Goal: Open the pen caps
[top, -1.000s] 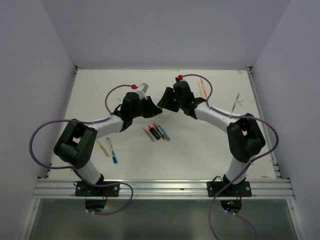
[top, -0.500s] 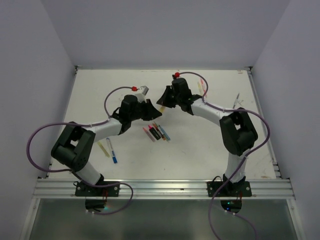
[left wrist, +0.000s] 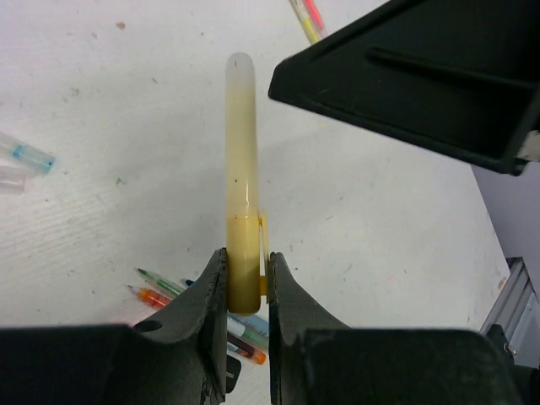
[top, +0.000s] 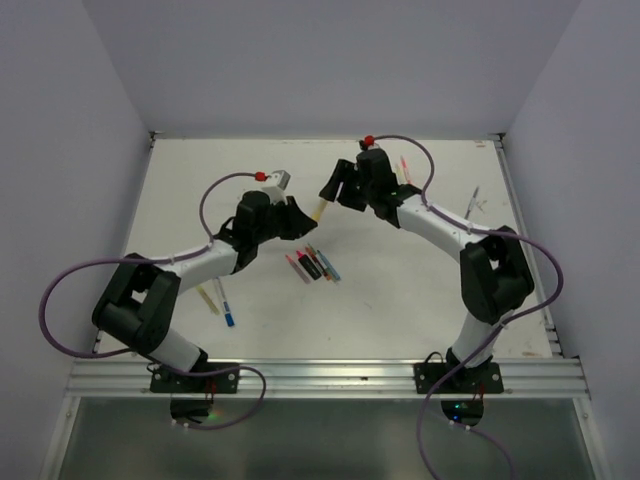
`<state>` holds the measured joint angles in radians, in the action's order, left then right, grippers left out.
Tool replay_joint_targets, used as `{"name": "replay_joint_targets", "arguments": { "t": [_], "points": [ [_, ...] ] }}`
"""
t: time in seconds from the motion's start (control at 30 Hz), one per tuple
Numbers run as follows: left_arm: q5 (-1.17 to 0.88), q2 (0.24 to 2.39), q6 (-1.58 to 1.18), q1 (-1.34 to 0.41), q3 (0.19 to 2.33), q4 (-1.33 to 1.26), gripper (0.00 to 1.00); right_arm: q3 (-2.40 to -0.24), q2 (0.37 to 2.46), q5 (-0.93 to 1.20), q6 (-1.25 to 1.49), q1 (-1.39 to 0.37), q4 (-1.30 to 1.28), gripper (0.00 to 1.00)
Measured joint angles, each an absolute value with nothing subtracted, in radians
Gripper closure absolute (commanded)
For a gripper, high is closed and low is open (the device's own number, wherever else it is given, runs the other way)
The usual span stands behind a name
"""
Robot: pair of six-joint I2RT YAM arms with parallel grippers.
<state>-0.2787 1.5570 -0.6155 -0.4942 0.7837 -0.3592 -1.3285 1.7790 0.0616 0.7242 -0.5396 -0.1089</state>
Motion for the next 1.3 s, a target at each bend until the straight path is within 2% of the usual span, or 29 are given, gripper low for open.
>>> {"name": "replay_joint_targets", "arguments": {
  "t": [0.47, 1.03, 1.1, 1.13, 1.17, 1.2, 1.3],
  "points": [
    [-0.223, 1.521, -0.604, -0.492, 0.769, -0.397, 1.0, -1.301, 1.8, 0.126, 0.775, -0.528, -0.11, 0.37],
    [-0.207, 1.522, -0.604, -0.499, 0.772, -0.398, 1.0, -1.347, 1.866, 0.158, 0.831, -0.561, -0.088, 0.43],
    [-0.209, 1.522, -0.604, -0.501, 0.772, -0.399, 1.0, -1.347, 1.874, 0.159, 0.835, -0.57, -0.089, 0.55],
    [-0.211, 1.522, -0.604, -0.504, 0.772, -0.394, 1.0, -1.347, 1.877, 0.162, 0.84, -0.574, -0.086, 0.64],
    [-0.212, 1.522, -0.604, -0.506, 0.772, -0.392, 1.0, -1.347, 1.879, 0.166, 0.845, -0.577, -0.084, 0.94],
    [-0.212, 1.522, -0.603, -0.507, 0.772, -0.385, 1.0, -1.347, 1.879, 0.169, 0.855, -0.58, -0.079, 1.0],
    [-0.205, 1.52, -0.597, -0.509, 0.772, -0.381, 1.0, -1.358, 1.879, 0.171, 0.882, -0.582, -0.066, 1.0]
  ]
}}
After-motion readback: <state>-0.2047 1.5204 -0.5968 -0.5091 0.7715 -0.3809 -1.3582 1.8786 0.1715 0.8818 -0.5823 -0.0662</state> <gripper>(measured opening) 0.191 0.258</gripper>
